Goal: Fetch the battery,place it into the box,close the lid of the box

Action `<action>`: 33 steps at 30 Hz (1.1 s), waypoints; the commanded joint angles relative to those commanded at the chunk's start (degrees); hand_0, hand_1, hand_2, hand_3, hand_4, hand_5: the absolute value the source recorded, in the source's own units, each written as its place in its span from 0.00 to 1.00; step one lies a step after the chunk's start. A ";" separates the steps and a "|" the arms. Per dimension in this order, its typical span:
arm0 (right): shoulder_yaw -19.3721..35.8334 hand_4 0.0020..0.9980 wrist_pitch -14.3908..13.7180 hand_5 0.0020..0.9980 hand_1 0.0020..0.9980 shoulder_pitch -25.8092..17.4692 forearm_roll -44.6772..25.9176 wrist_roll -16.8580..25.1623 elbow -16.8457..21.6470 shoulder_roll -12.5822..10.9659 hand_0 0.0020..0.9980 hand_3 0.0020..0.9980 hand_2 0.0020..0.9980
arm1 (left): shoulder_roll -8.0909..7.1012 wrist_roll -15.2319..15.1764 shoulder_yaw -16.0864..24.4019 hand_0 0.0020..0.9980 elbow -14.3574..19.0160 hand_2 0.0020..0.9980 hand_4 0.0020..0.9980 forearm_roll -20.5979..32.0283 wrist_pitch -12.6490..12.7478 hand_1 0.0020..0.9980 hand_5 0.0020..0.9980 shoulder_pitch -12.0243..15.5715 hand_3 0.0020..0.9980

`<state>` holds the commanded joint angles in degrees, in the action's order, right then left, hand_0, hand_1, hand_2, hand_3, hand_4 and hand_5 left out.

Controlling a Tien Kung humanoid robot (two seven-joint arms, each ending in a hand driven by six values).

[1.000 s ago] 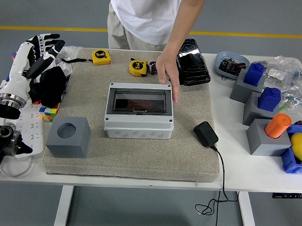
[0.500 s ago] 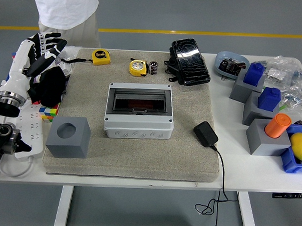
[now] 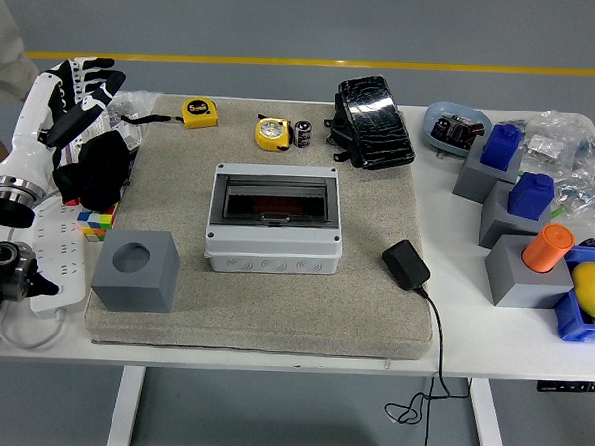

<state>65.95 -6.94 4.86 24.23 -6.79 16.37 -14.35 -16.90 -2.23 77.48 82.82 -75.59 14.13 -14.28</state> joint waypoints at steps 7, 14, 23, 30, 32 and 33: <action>0.53 0.94 0.42 0.44 0.65 -0.06 0.33 -0.07 0.03 0.10 0.64 0.53 0.66 | 0.17 0.13 1.10 0.63 0.15 0.71 1.00 -0.25 -0.21 0.69 0.70 0.09 0.71; 0.80 0.95 0.65 0.43 0.65 0.05 0.47 -0.16 0.13 -0.17 0.64 0.53 0.66 | 0.17 0.19 2.06 0.63 0.25 0.71 1.00 -0.45 -0.34 0.69 0.70 0.20 0.71; 1.20 0.95 0.85 0.43 0.65 0.14 0.57 0.14 0.15 -0.07 0.64 0.53 0.66 | 0.36 0.30 2.75 0.63 0.18 0.71 1.00 -0.62 -0.74 0.69 0.70 0.06 0.71; 1.37 0.95 0.95 0.43 0.65 0.10 0.70 0.23 0.19 0.21 0.64 0.53 0.66 | 0.27 0.43 2.91 0.63 0.21 0.71 1.00 -0.71 -1.04 0.69 0.70 0.33 0.71; 1.43 0.95 0.97 0.43 0.66 0.09 0.77 0.19 0.20 0.31 0.64 0.53 0.66 | 0.23 0.46 3.10 0.63 0.25 0.71 1.00 -0.76 -1.07 0.69 0.70 0.44 0.71; 1.47 0.95 0.98 0.43 0.66 0.07 0.80 0.17 0.21 0.38 0.64 0.53 0.66 | 0.19 0.47 3.17 0.63 0.25 0.71 1.00 -0.80 -1.08 0.69 0.70 0.48 0.71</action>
<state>67.42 -5.97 4.92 25.03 -6.62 16.58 -13.98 -16.71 -1.76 80.65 83.08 -76.39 13.05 -13.79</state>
